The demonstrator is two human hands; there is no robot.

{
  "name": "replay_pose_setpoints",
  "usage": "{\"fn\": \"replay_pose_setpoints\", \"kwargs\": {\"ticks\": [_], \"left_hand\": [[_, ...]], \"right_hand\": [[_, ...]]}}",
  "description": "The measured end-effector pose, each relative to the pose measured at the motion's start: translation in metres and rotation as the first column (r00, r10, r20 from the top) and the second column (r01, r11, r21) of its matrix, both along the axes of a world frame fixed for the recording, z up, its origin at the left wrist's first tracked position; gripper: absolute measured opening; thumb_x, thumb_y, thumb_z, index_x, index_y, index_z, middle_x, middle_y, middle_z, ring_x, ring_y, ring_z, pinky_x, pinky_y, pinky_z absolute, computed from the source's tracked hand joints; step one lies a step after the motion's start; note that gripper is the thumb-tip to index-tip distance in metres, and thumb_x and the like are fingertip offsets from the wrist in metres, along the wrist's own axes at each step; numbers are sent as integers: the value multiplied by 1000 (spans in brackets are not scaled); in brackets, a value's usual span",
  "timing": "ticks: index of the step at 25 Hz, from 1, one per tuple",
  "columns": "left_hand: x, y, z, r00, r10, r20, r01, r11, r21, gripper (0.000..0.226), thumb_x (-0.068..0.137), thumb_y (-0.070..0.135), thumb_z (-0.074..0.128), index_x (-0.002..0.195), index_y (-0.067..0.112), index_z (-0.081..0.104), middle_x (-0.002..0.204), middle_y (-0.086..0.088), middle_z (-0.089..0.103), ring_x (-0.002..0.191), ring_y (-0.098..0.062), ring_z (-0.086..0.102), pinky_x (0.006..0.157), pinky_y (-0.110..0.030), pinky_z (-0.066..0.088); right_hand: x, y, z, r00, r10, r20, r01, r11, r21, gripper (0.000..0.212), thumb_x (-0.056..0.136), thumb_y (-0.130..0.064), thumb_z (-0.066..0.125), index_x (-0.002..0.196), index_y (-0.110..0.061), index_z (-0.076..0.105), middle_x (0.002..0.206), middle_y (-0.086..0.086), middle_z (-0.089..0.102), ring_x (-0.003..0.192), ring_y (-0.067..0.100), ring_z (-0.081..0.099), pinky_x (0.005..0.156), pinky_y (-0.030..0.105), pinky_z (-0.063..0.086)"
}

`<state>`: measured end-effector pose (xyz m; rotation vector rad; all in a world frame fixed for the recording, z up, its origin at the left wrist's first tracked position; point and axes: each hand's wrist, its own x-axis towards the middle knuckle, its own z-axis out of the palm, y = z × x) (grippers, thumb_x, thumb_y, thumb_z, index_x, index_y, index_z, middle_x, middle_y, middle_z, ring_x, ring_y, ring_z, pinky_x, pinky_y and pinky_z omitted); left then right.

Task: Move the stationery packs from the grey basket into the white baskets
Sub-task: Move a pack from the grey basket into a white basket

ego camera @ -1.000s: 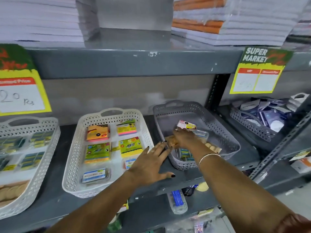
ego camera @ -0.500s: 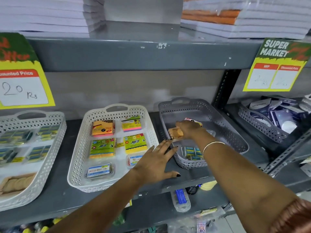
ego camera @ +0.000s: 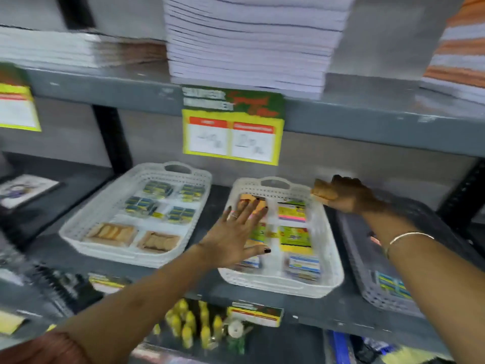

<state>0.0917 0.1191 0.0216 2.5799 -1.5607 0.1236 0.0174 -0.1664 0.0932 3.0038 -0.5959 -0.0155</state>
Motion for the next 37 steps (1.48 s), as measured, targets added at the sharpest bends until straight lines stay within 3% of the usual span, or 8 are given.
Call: {"fn": "replay_pose_setpoints", "kwargs": {"ticks": [3, 7, 10, 12, 17, 21, 29, 37], "left_hand": [[49, 88, 3, 991, 127, 36, -127, 992, -5, 86, 83, 69, 31, 147, 24, -4, 160, -3, -4, 147, -22, -3, 118, -48, 6], [109, 202, -15, 966, 250, 58, -254, 963, 85, 84, 86, 66, 30, 145, 25, -13, 158, -3, -13, 147, -23, -6, 119, -48, 8], [124, 240, -32, 963, 264, 48, -268, 959, 98, 85, 81, 74, 15, 147, 25, -5, 160, -3, -4, 147, -23, 2, 117, -47, 13], [125, 256, -40, 966, 258, -25, -256, 965, 57, 99, 68, 84, -5, 148, 26, 1, 160, -1, 1, 147, -20, 3, 117, -46, 12], [120, 261, -46, 960, 268, -82, -271, 962, -25, 115, 54, 82, -27, 148, 25, 9, 160, 2, 5, 147, -17, 0, 118, -49, 2], [120, 261, -47, 955, 286, -84, -289, 957, -28, 84, 79, 73, 3, 147, 25, 12, 160, 3, 8, 147, -15, 0, 118, -48, -1], [119, 262, -48, 958, 284, -48, -286, 958, -33, 78, 84, 70, 13, 146, 24, 18, 159, 1, 15, 147, -17, 6, 118, -50, 6], [121, 256, -31, 968, 224, -112, -229, 973, -35, 107, 60, 85, -15, 147, 24, -5, 159, 0, -6, 146, -18, -7, 118, -49, -1]], "right_hand": [[50, 81, 1, 992, 95, 82, -92, 995, -47, 49, 90, -54, 42, 129, -24, 39, 107, 17, 56, 97, 37, 60, 82, 38, 45], [114, 219, -10, 960, 215, 180, -244, 956, 161, 42, 89, -47, 54, 115, -15, 55, 115, 18, 63, 109, 35, 62, 86, 36, 48], [133, 296, -27, 964, 230, 132, -261, 910, 321, 25, 85, -42, 61, 90, -18, 56, 120, 20, 63, 110, 33, 61, 74, 26, 40], [142, 327, -47, 977, 206, 53, -211, 904, 373, 39, 80, -44, 67, 99, -13, 53, 116, 19, 61, 108, 33, 60, 68, 25, 35], [145, 348, -85, 977, 161, -141, -105, 934, 341, 63, 81, -43, 66, 128, -8, 42, 126, 15, 55, 117, 33, 54, 81, 35, 44], [148, 357, -92, 962, 158, -222, -107, 968, 226, 74, 86, -44, 62, 145, -15, 29, 146, 10, 43, 132, 30, 44, 99, 43, 43], [152, 360, -96, 963, 174, -204, -142, 976, 163, 66, 87, -38, 63, 141, -16, 34, 142, 9, 48, 127, 29, 49, 94, 42, 46], [132, 340, -58, 994, 98, -42, -85, 969, 232, 84, 82, -48, 64, 149, -14, 25, 151, 12, 35, 141, 30, 27, 106, 47, 39]]}}
